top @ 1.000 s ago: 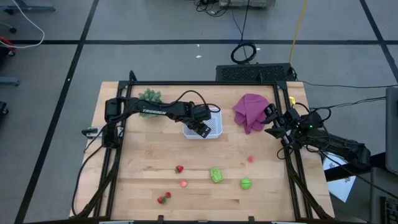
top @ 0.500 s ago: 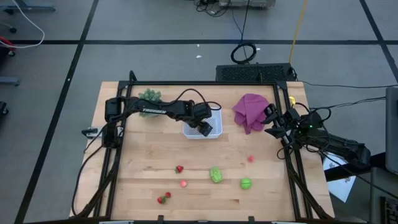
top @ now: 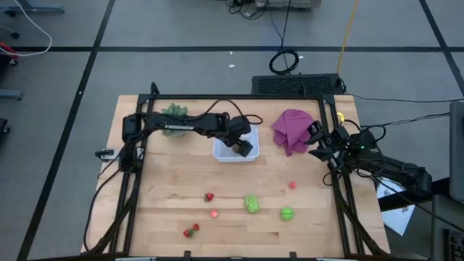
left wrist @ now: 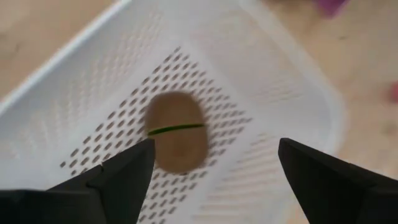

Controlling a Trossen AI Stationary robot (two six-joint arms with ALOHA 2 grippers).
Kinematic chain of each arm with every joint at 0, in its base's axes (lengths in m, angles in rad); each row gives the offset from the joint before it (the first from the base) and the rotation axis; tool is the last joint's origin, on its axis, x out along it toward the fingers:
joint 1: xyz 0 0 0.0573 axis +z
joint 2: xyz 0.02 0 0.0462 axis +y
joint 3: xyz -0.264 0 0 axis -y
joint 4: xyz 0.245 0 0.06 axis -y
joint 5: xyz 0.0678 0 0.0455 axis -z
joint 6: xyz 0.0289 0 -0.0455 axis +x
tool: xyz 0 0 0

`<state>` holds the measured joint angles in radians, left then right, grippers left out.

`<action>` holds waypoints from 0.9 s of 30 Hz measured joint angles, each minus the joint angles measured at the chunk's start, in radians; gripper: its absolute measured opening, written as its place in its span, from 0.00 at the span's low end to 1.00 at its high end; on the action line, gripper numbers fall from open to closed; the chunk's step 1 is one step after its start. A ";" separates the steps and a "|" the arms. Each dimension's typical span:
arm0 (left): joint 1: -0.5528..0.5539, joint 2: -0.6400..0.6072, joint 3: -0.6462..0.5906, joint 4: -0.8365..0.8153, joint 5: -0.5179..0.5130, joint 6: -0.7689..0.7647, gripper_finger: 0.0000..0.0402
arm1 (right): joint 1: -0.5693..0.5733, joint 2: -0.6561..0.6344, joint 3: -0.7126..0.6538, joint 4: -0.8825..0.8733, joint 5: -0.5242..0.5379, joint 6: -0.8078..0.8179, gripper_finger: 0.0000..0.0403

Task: Pick and placing Produce into tupperware
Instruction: Put the top red strawberry into the white bin

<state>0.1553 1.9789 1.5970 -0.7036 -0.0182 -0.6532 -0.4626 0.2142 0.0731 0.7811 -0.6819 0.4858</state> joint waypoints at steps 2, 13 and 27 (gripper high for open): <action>-0.009 -0.002 0.052 -0.036 -0.001 0.018 0.86 | 0.000 0.000 0.000 0.000 0.000 0.000 0.37; -0.119 -0.002 0.364 -0.438 -0.006 0.062 0.86 | 0.000 0.000 0.000 0.026 0.000 -0.002 0.37; -0.470 -0.002 0.338 -0.679 -0.156 -0.357 0.86 | 0.000 0.000 0.000 0.084 0.000 0.012 0.37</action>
<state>-0.3143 1.9774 1.9348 -1.3823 -0.1742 -1.0103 -0.4625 0.2146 0.0731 0.8648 -0.6819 0.4983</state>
